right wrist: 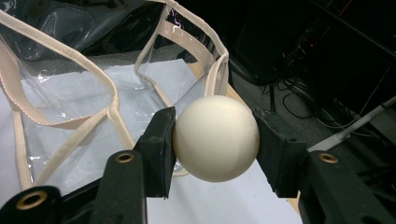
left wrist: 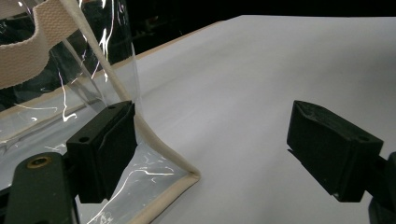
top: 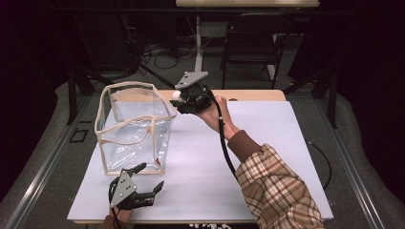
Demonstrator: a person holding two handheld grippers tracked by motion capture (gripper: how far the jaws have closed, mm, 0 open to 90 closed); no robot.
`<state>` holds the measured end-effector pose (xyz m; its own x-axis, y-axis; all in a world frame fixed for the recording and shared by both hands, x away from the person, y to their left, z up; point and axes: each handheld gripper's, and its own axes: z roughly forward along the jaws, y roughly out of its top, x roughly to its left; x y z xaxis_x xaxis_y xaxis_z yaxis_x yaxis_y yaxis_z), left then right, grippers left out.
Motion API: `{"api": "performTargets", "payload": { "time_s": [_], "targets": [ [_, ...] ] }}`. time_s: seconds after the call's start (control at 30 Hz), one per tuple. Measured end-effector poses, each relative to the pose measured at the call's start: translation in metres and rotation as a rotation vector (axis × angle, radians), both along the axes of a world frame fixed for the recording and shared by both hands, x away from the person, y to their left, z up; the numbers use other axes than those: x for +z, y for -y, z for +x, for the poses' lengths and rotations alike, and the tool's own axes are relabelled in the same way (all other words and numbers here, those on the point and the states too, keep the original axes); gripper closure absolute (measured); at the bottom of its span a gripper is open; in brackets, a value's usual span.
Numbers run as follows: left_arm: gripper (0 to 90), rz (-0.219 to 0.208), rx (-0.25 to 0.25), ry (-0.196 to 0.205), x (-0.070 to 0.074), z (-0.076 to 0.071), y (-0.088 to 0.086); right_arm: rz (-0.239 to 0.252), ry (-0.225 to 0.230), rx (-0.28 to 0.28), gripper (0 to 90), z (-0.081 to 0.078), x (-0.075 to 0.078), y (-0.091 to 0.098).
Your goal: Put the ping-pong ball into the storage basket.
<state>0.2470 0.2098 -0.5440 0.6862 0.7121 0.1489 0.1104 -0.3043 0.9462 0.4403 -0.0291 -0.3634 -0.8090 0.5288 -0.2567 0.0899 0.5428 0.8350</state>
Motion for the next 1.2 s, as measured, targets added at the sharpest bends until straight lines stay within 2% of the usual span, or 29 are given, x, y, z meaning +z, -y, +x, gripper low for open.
{"api": "performTargets", "payload": {
  "time_s": [0.77,1.2],
  "targets": [
    [15.8,-0.003,-0.001,0.002,0.000,0.000,0.000,0.005,-0.004,0.028,51.0,0.001,0.003,-0.021],
    [15.8,-0.004,0.000,0.001,0.000,0.000,0.000,-0.012,-0.012,0.039,51.0,0.002,0.003,-0.030]
  ]
}}
